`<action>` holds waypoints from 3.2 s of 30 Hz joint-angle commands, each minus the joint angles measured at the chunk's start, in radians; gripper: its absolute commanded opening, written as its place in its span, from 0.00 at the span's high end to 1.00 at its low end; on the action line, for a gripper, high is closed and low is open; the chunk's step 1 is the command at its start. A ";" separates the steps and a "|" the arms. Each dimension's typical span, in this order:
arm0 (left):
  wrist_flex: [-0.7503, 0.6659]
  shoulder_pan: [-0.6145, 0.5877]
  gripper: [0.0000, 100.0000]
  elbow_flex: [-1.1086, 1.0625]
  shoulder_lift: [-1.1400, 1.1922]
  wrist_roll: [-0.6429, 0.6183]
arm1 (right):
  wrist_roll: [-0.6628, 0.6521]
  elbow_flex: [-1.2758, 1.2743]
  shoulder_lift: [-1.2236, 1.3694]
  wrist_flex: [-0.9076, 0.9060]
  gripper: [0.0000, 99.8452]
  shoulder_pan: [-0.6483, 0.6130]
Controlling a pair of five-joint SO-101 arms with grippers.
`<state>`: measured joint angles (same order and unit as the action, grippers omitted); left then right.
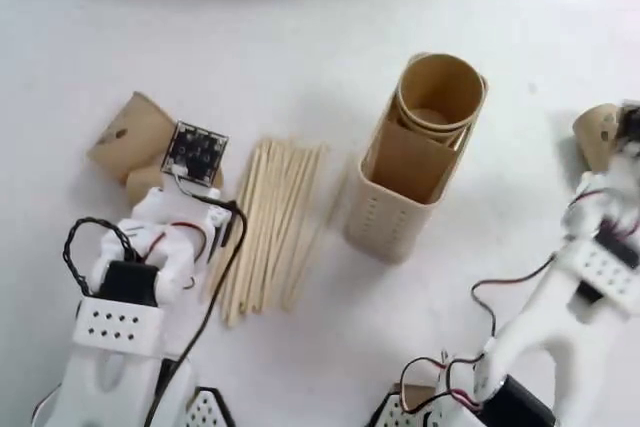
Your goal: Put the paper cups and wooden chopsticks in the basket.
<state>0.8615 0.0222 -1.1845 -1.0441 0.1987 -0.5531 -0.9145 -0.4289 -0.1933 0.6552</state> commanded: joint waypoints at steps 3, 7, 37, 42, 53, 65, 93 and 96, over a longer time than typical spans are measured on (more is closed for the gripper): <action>-0.028 0.004 0.82 0.006 -0.015 0.009 | -0.034 -0.193 -0.002 0.332 0.75 -0.039; -0.028 0.001 0.82 0.006 -0.015 0.009 | -0.032 -0.193 0.015 0.312 0.75 -0.035; -0.058 0.004 0.82 -0.009 -0.013 0.009 | 0.209 0.410 0.757 0.317 0.75 -0.104; -0.058 0.004 0.82 -0.009 -0.013 0.009 | 0.209 0.457 0.799 0.317 0.75 -0.114; -0.064 0.004 0.82 -0.012 -0.013 0.009 | 0.207 0.539 0.831 0.272 0.99 -0.105; -0.071 0.002 0.82 -0.012 -0.013 0.009 | 0.198 0.543 0.337 -0.493 0.98 -0.107; -0.071 0.004 0.82 -0.023 -0.019 0.009 | 0.226 0.875 -0.498 -1.173 0.98 -0.639; -0.071 0.005 0.82 -0.023 -0.019 0.009 | 0.229 0.882 -0.384 -1.138 0.98 -0.665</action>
<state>0.8124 0.0222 -1.2137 -1.0441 0.1987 -0.3337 -0.0629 -0.9045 -1.3625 0.0184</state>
